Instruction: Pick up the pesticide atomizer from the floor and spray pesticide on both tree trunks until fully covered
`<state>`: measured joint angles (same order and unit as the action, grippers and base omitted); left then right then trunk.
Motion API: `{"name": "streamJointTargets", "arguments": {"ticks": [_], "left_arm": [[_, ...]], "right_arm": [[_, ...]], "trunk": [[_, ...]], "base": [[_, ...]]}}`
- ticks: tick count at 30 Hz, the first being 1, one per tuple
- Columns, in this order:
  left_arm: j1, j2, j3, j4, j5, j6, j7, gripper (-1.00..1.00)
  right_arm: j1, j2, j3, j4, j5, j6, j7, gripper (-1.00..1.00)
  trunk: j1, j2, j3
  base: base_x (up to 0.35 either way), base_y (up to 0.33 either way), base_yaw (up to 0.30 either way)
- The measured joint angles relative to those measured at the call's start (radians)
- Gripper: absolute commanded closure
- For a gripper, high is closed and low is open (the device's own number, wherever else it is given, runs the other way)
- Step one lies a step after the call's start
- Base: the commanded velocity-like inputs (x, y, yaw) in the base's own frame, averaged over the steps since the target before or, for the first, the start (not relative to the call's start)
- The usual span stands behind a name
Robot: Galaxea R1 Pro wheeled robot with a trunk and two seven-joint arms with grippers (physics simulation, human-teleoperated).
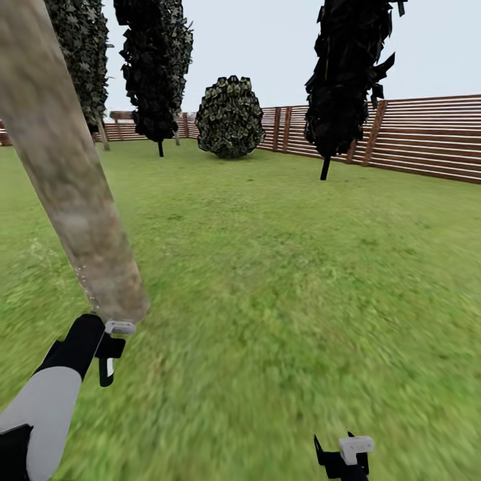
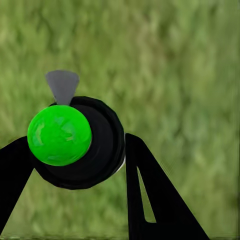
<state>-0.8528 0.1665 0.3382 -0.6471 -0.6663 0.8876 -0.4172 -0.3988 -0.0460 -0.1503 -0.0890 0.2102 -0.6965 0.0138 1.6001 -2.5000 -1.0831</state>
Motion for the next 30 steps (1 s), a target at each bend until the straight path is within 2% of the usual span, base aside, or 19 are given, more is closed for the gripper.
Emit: {"name": "streamJointTargets", "arguments": {"ticks": [4, 12, 19, 23, 30], "left_arm": [[0.02, 0.003, 0.002, -0.008, 0.001, -0.001, 0.0, 1.0], [0.023, -0.001, 0.001, -0.011, 0.003, -0.001, 0.007, 1.0], [0.023, -0.005, 0.001, -0.012, 0.003, -0.001, 0.015, 1.0], [0.023, -0.003, 0.002, -0.012, 0.002, -0.001, 0.015, 1.0], [0.023, -0.003, 0.001, -0.012, 0.003, -0.001, 0.015, 1.0]], "right_arm": [[0.0, 0.0, 0.0, 0.0, 0.0, 0.0, 0.0, -1.0], [0.0, 0.0, 0.0, 0.0, 0.0, 0.0, 0.0, -1.0], [0.0, 0.0, 0.0, 0.0, 0.0, 0.0, 0.0, -1.0], [0.0, 0.0, 0.0, 0.0, 0.0, 0.0, 0.0, -1.0], [0.0, 0.0, 0.0, 0.0, 0.0, 0.0, 0.0, -1.0]], "trunk": [[0.0, 0.0, 0.0], [0.0, 0.0, 0.0], [0.0, 0.0, 0.0], [0.0, 0.0, 0.0], [0.0, 0.0, 0.0]], "base": [[0.175, -0.248, 0.275], [0.179, -0.245, 0.273], [0.231, -0.196, 0.048], [0.236, -0.188, 0.209], [0.104, -0.066, 0.273]]}}
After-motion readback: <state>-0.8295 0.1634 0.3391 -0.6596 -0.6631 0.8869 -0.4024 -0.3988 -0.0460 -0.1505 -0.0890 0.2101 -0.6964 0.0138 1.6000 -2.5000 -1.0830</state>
